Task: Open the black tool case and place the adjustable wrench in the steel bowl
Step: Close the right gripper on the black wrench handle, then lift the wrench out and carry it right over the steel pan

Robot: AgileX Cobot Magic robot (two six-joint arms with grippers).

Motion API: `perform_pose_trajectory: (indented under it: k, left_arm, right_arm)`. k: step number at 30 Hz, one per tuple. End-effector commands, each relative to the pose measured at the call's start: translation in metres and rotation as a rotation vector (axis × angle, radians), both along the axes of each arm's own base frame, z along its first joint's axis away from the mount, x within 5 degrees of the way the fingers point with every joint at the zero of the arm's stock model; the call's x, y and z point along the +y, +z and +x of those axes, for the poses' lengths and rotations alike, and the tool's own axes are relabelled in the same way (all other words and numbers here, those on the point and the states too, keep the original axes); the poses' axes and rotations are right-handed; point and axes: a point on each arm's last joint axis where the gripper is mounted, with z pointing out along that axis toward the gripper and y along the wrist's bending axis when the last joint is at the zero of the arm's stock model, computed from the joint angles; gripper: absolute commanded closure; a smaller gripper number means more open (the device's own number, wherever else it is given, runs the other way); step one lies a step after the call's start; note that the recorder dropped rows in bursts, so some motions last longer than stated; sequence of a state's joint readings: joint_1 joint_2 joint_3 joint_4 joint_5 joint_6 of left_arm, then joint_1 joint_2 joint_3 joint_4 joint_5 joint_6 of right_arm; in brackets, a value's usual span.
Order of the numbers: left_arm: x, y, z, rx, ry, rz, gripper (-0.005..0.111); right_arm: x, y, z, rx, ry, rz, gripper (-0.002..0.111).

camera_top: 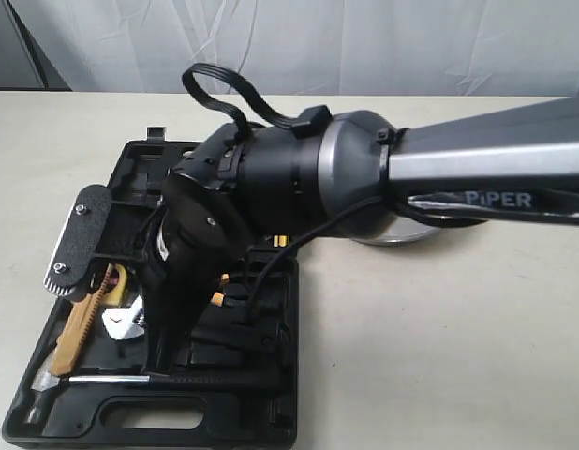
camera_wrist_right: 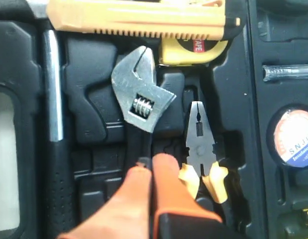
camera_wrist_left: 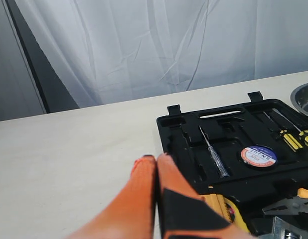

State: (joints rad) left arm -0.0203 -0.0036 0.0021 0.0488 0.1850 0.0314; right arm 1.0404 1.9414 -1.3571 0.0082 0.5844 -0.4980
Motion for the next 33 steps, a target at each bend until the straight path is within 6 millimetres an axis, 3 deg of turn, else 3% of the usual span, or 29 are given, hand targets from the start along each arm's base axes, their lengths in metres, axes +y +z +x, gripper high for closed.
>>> perform_pose_trajectory:
  k: [1, 6, 9, 14, 15, 21, 25, 33]
  left_arm:
    - [0.000, 0.001, 0.000, -0.004, -0.001, -0.003, 0.106]
    - [0.000, 0.001, 0.000, -0.004, -0.001, -0.003, 0.106]
    - [0.000, 0.001, 0.000, -0.004, -0.001, -0.003, 0.106]
    - [0.000, 0.001, 0.000, -0.004, -0.001, -0.003, 0.106]
    - [0.000, 0.001, 0.000, -0.004, -0.001, -0.003, 0.106]
    - [0.000, 0.001, 0.000, -0.004, -0.001, -0.003, 0.106]
    - [0.000, 0.001, 0.000, -0.004, -0.001, -0.003, 0.106]
    - [0.000, 0.001, 0.000, -0.004, -0.001, -0.003, 0.106]
  right_arm:
    - [-0.003, 0.004, 0.001, -0.001, -0.016, -0.015, 0.109]
    - [-0.003, -0.004, 0.002, 0.041, -0.075, -0.024, 0.109]
    - [0.000, -0.024, 0.004, 0.061, -0.090, -0.055, 0.104]
    - [0.005, -0.063, 0.008, 0.082, -0.093, -0.102, 0.059]
    - [0.005, -0.065, 0.008, 0.079, -0.089, -0.106, 0.059]
    - [0.005, -0.080, 0.010, 0.068, -0.069, -0.149, 0.080]
    - [0.004, -0.078, 0.010, 0.055, -0.060, -0.149, 0.109]
    - [0.003, -0.029, 0.010, -0.002, -0.063, -0.048, 0.109]
